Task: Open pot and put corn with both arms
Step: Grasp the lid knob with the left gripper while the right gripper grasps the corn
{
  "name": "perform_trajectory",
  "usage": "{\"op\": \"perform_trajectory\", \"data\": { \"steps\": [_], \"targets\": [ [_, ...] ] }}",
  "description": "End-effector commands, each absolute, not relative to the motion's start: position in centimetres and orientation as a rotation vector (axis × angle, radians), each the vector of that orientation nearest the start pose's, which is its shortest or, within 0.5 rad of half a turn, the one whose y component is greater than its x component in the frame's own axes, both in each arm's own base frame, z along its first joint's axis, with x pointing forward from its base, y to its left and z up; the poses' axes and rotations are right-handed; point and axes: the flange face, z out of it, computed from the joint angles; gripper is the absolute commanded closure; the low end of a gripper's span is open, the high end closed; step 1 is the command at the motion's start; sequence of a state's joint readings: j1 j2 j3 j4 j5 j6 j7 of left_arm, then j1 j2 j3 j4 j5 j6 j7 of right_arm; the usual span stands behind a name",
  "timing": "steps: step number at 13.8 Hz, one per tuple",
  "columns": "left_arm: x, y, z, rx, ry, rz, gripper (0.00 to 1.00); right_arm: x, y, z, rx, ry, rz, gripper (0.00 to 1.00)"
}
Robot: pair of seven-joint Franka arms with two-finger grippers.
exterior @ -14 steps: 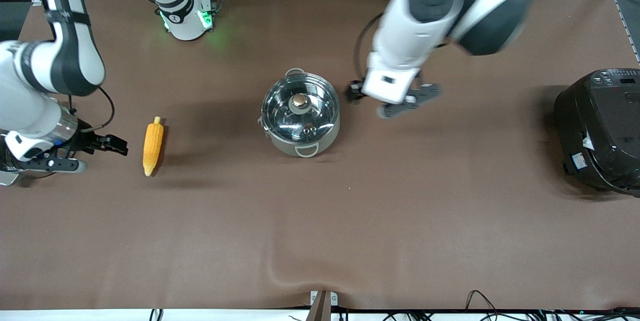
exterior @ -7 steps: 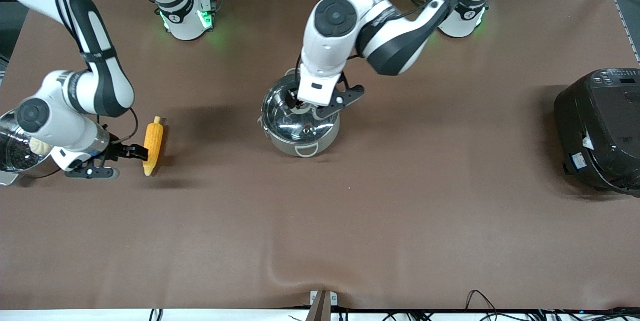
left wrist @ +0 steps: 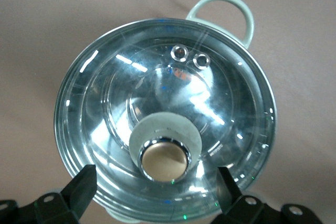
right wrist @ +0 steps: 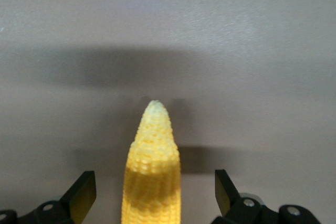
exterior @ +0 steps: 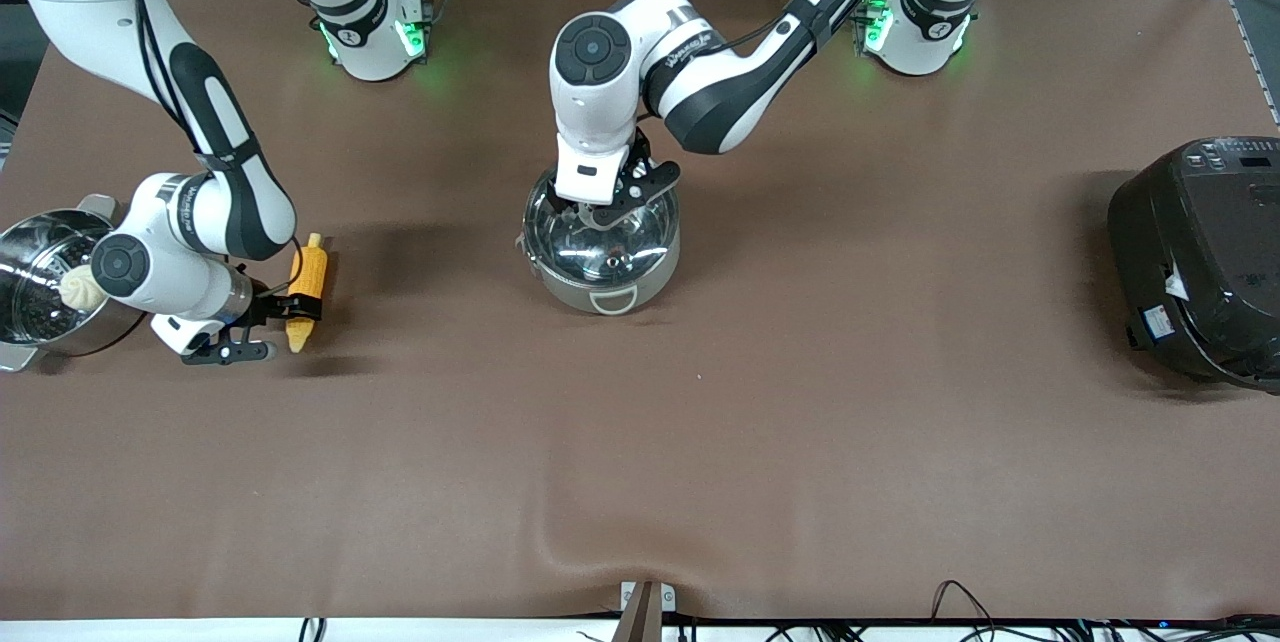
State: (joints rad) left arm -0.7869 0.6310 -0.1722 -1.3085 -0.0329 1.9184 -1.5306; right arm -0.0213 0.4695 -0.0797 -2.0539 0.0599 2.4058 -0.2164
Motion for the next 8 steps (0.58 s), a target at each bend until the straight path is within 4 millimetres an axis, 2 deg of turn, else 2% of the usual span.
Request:
{"op": "perform_trajectory", "data": {
  "steps": [1,6,8],
  "targets": [
    [44.6,-58.1,36.3,-3.003,-0.961,0.159,0.0,57.7,-5.9,19.4,-3.079,-0.154,0.169,0.0],
    [44.1,-58.6,35.4,-2.996,-0.942,0.169,0.08,57.5,-5.9,18.6,-3.066,-0.245,0.189,0.0],
    [43.3,-59.1,35.1,-2.997,-0.922,0.169,0.19,57.2,-6.6,18.0,-3.057,-0.273,0.208,0.0]
  ]
}}
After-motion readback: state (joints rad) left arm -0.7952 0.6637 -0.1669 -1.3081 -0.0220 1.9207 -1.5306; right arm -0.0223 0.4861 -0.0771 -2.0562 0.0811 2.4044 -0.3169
